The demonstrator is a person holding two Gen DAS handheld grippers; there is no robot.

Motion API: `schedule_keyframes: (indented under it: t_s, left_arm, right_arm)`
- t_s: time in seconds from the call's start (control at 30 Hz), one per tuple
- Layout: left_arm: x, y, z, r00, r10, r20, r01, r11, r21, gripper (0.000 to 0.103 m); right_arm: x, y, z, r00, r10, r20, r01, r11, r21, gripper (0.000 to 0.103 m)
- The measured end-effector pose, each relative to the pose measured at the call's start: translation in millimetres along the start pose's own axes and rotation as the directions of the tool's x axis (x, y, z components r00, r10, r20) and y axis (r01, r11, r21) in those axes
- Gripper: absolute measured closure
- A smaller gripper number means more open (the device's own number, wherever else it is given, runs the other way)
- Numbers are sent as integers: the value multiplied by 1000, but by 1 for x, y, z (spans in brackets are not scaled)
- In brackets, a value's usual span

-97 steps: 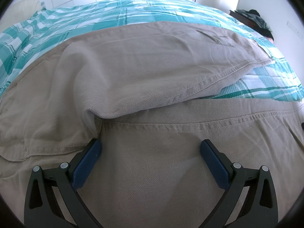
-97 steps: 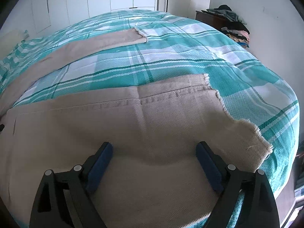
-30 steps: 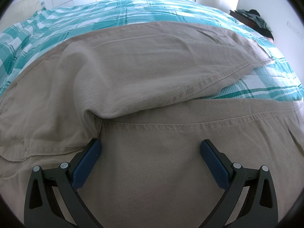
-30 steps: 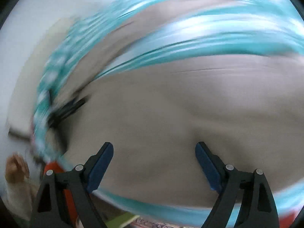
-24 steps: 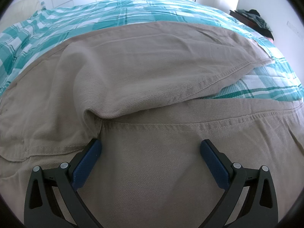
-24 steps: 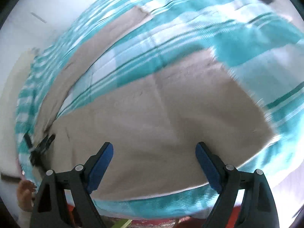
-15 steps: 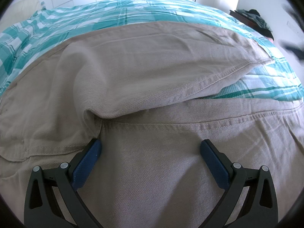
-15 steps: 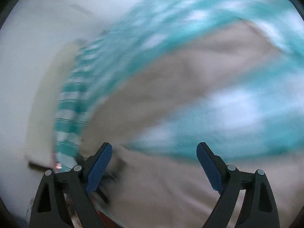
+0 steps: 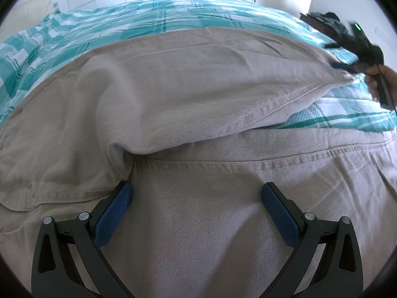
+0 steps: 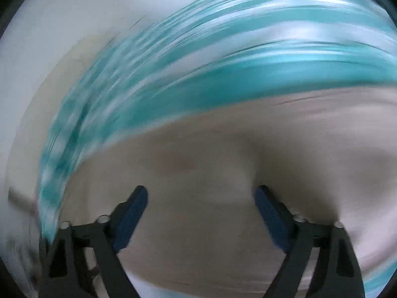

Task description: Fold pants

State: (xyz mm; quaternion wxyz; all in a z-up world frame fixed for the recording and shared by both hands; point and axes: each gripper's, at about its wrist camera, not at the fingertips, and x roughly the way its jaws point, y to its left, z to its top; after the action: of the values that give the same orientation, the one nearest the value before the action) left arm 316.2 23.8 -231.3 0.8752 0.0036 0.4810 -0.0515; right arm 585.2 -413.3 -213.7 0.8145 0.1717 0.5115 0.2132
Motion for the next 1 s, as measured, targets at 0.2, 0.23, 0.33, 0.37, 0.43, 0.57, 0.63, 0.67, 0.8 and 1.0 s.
schedule_keyframes:
  t_s: [0.2,0.23,0.33,0.37,0.43,0.57,0.63,0.67,0.8,1.0]
  left_arm:
    - [0,0,0,1000,1,0,-1,1000,1,0]
    - [0,0,0,1000,0,0,0,1000,0,0]
    - [1,1,0,1000,-5,5,5,1000,-4,0]
    - [3,2,0,1000,-11,8,11,1000,-8,0]
    - [3,3,0,1000,-15,16,16,1000,-11,0]
    - [3,3,0,999,-20,25,20,1000,-14,0]
    - [3,4,0,999,-21,26,22,1000,-15,0]
    - [3,4,0,999,-25,27,25,1000,-18,0]
    - [4,5,0,999,-33,34,34,999,-25,0]
    - [3,4,0,999,-28,34,29,999,-22,0]
  right_arm:
    - [-130,-161,0,929,-319,186,235,899,370,17]
    - [-144,-165,-8,943,-258,209,169,915,366,17]
    - [-142,-154,-31,975,-53,214,-25,938,346,17]
    - [-133,-153,-41,981,8,196,-79,930,359,17]
    - [-115,-156,-52,987,8,163,-72,918,390,18]
    - [-102,-162,-40,954,-34,299,-107,890,443,51]
    - [-96,-153,-30,947,-75,311,-80,886,457,90]
    - [-94,-142,-26,948,-95,303,-51,897,440,94]
    - [-96,-41,-26,974,67,214,-77,996,38,94]
    - [-162,64,-164,988,105,-115,-151,832,-533,94]
